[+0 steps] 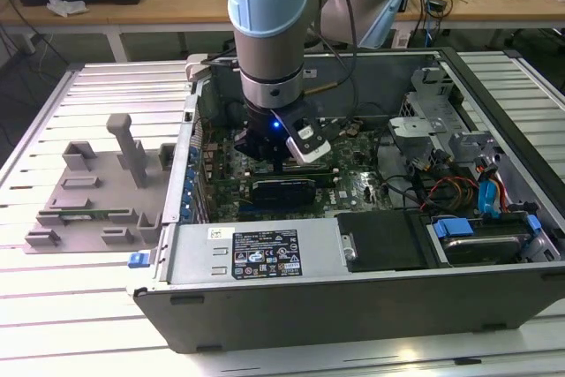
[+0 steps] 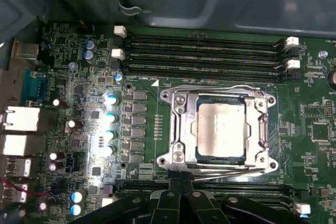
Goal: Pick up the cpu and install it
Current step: 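Install the second cpu locking lever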
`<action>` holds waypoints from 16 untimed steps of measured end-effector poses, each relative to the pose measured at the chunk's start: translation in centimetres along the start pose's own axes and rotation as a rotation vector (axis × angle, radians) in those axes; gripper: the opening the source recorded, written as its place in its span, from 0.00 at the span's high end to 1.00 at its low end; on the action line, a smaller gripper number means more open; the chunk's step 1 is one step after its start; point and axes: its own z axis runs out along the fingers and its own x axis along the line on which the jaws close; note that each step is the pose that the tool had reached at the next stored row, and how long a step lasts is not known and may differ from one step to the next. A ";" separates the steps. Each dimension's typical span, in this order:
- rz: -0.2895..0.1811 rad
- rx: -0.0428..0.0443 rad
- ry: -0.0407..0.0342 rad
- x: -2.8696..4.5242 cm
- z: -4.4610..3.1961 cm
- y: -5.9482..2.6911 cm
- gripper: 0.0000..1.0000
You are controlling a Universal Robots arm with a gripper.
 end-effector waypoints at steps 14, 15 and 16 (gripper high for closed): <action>0.061 -0.0587 -0.0124 0.53 0.00 -0.92 0.89; 0.062 -0.0602 -0.0128 0.53 -0.02 -1.05 0.89; 0.063 -0.0618 -0.0130 0.53 -0.03 -1.13 0.89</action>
